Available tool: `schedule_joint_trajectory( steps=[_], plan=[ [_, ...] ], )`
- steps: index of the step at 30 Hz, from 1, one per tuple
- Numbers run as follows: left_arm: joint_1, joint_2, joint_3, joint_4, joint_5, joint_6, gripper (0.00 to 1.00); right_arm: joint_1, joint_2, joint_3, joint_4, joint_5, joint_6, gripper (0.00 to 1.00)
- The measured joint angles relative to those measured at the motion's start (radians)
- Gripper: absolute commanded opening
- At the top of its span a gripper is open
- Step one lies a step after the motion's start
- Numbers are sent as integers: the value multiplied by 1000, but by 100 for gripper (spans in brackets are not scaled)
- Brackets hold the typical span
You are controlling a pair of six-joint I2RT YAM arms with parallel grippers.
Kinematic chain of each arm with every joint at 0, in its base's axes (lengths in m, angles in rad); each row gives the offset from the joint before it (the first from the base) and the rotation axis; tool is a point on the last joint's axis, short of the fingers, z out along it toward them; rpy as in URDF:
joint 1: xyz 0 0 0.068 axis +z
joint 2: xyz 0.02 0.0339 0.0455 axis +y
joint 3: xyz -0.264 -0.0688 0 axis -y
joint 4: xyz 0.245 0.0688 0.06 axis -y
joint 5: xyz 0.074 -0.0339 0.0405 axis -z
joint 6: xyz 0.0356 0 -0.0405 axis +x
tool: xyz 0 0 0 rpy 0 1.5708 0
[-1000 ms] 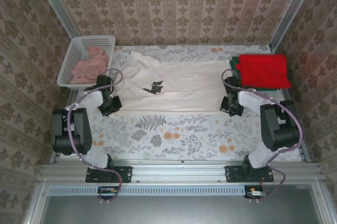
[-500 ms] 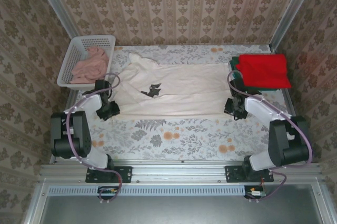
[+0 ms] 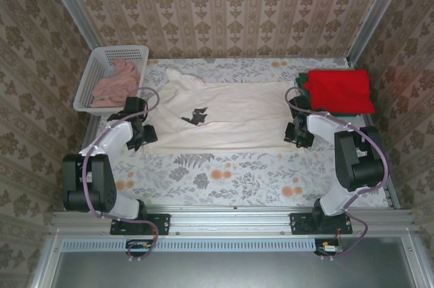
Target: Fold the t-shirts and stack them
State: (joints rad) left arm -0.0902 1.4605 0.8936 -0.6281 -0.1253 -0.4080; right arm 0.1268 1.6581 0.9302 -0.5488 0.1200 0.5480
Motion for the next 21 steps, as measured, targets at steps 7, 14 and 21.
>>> schedule_joint_trajectory(
  steps=[7, 14, 21],
  plan=[
    [6, 82, 0, -1, -10, 25, 29, 0, -9, 0, -8, 31, -17, 17],
    [8, 77, 0, 0, -9, 27, 6, 0, -38, -1, -8, 33, -26, 0],
    [12, 2, -11, 5, 3, 26, 28, 0, -66, -13, -12, 29, -28, 42]
  ],
)
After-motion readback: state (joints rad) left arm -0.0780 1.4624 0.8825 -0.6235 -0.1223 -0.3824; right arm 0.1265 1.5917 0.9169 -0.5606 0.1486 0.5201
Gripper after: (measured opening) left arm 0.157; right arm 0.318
